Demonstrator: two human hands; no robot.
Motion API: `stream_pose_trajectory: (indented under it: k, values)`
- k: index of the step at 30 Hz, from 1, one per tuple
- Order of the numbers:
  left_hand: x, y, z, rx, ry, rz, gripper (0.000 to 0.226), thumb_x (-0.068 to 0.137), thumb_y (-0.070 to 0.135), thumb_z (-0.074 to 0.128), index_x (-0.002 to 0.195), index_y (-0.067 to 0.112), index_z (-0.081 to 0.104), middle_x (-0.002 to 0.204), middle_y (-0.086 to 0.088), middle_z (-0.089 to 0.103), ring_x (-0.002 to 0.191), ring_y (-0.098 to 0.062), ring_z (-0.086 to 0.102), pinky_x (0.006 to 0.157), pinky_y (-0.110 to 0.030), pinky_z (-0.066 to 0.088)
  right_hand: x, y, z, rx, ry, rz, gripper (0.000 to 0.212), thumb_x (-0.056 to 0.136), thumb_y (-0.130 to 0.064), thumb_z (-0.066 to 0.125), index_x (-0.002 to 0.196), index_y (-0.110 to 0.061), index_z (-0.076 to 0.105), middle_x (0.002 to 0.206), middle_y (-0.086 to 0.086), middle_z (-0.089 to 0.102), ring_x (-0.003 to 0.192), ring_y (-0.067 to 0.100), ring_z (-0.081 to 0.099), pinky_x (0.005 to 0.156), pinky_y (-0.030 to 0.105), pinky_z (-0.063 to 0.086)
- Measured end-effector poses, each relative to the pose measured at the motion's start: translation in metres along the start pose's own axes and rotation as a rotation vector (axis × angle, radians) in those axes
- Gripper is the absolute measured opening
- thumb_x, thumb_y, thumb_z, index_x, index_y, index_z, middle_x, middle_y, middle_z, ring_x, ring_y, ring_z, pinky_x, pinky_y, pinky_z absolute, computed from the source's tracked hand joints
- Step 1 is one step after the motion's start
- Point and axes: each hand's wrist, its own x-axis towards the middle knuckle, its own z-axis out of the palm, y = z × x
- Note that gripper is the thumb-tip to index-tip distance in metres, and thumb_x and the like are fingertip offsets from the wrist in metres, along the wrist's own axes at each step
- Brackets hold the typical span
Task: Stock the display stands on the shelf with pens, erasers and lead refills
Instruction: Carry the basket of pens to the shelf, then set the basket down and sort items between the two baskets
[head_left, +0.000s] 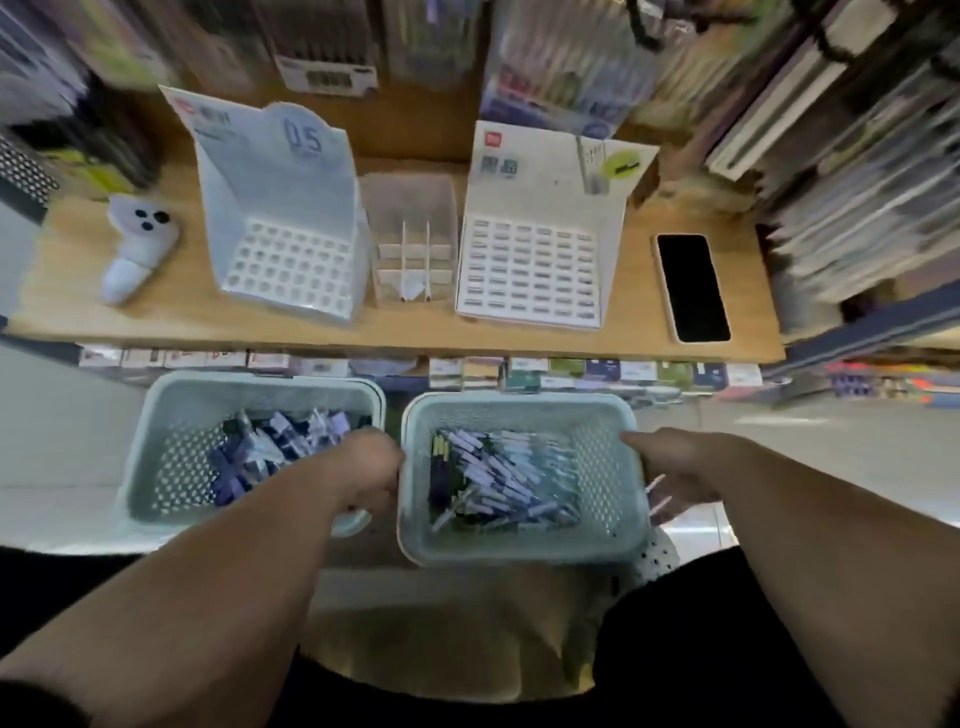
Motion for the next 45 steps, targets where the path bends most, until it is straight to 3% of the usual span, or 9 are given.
stream_pose_trajectory:
  k: [3,7,13,17,23,31,39,42,45]
  values:
    - [0.004,-0.006,0.014,0.506,0.123,0.097,0.03,0.092,0.022,0.06,0.116,0.006,0.068,0.117,-0.014,0.067,0.107,-0.031,0.063,0.089,-0.035,0.049,0.011,0.007,0.014,0.022,0.048,-0.046,0.045,0.103,-0.048,0.048,0.103,-0.006,0.061,0.106,0.02,0.063,0.095,0.044,0.069,0.082,0.057,0.057]
    - [0.006,0.004,0.031,0.317,0.173,0.03,0.034,0.099,0.004,0.046,0.13,-0.002,0.057,0.129,-0.019,0.061,0.109,-0.03,0.06,0.094,-0.034,0.049,0.038,0.023,0.039,0.067,0.203,-0.135,0.041,0.104,-0.044,0.045,0.117,-0.008,0.058,0.105,0.014,0.061,0.093,0.032,0.061,0.084,0.052,0.057]
    - [0.014,0.005,0.031,0.289,0.207,0.074,0.021,0.099,0.002,0.041,0.103,0.0,0.061,0.095,-0.013,0.056,0.09,-0.028,0.053,0.076,-0.033,0.042,0.059,0.024,0.049,-0.051,0.34,-0.224,0.028,0.106,-0.02,0.038,0.128,-0.008,0.051,0.114,0.014,0.054,0.099,0.032,0.056,0.061,0.034,0.051]
    - [0.012,-0.013,0.027,0.356,0.35,0.188,0.019,0.1,0.02,0.048,0.085,0.008,0.051,0.079,-0.007,0.053,0.072,-0.022,0.054,0.064,-0.033,0.043,0.054,0.02,0.052,-0.087,0.32,-0.243,0.023,0.106,-0.021,0.037,0.123,-0.012,0.05,0.118,0.015,0.056,0.105,0.036,0.058,0.079,0.055,0.06]
    - [0.004,-0.05,0.013,0.35,0.579,0.336,0.021,0.096,0.027,0.053,0.084,0.015,0.065,0.078,-0.006,0.068,0.073,-0.026,0.063,0.063,-0.031,0.048,0.047,0.016,0.061,-0.215,0.325,-0.266,0.04,0.102,-0.026,0.046,0.137,-0.007,0.046,0.13,0.018,0.057,0.113,0.037,0.059,0.094,0.054,0.055]
    - [0.01,-0.078,0.021,0.225,0.277,0.176,0.043,0.102,0.044,0.045,0.125,0.009,0.057,0.119,-0.013,0.063,0.103,-0.028,0.06,0.084,-0.032,0.044,0.037,0.022,0.08,-0.209,0.414,-0.274,0.052,0.098,-0.032,0.061,0.14,-0.005,0.048,0.132,0.02,0.06,0.113,0.037,0.06,0.099,0.047,0.052]
    - [0.025,-0.065,0.031,0.285,0.405,0.245,0.025,0.102,0.039,0.046,0.094,0.016,0.051,0.083,-0.001,0.058,0.072,-0.017,0.056,0.065,-0.031,0.041,0.043,0.002,0.076,-0.254,0.545,-0.194,0.052,0.094,-0.044,0.059,0.127,-0.005,0.048,0.106,0.014,0.059,0.082,0.034,0.062,0.059,0.042,0.06]
    - [0.031,-0.068,0.025,0.253,0.435,0.265,0.023,0.1,0.032,0.051,0.08,0.022,0.045,0.077,0.001,0.056,0.068,-0.014,0.054,0.063,-0.032,0.04,0.044,-0.003,0.083,-0.201,0.664,-0.201,0.061,0.089,-0.052,0.061,0.13,-0.008,0.046,0.121,0.016,0.056,0.101,0.04,0.06,0.08,0.048,0.058]
    - [0.039,-0.075,0.02,0.182,0.436,0.309,0.026,0.097,0.034,0.057,0.076,0.022,0.046,0.071,0.004,0.056,0.066,-0.013,0.055,0.059,-0.031,0.039,0.045,-0.006,0.106,-0.478,0.924,-0.483,0.062,0.09,-0.051,0.061,0.138,-0.014,0.045,0.133,0.015,0.047,0.12,0.037,0.048,0.098,0.047,0.045]
